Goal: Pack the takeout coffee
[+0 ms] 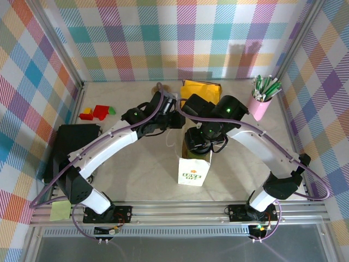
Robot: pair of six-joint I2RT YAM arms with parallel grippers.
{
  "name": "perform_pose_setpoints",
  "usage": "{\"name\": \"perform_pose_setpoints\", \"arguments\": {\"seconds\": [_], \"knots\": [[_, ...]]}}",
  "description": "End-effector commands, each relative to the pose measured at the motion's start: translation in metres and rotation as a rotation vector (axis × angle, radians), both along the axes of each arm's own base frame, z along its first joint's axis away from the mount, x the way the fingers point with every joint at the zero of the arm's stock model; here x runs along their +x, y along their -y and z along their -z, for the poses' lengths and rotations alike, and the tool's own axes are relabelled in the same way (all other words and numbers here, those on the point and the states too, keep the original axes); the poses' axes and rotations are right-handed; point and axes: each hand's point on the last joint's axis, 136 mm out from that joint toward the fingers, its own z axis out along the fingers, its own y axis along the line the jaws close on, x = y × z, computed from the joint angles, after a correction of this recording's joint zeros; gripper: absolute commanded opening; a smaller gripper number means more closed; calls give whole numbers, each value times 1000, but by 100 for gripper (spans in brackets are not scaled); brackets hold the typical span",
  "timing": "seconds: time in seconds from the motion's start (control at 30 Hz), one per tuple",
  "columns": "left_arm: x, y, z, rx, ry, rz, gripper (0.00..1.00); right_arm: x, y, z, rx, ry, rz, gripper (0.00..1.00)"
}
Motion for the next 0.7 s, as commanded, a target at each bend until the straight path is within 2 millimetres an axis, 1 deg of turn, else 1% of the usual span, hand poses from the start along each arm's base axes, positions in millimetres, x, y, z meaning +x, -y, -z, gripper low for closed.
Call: {"name": "perform_pose_setpoints", "arguments": {"seconds": [0.0,0.1,0.2,0.3,0.5,0.6,0.67], "knots": [[0,-15,-23,-17,50,-129,9,-17,23,-3,-57,-35,11,54],[-2,-26,-29,-36,61,-202,3,-17,23,-4,-51,-29,10,54],[-5,-36,-33,-48,63,-253,0,-16,22,-5,-45,-26,8,54],[-8,-45,-34,-44,61,-297,0,-17,20,-5,-40,-29,3,54],[-14,-58,-27,-33,39,-346,0,-14,16,-4,-35,-28,-6,54],[-17,-66,-23,-30,36,-370,0,-13,10,-3,-28,-35,-11,53],[-20,-68,-22,-37,36,-371,0,-11,7,-4,-22,-37,-15,53]]}}
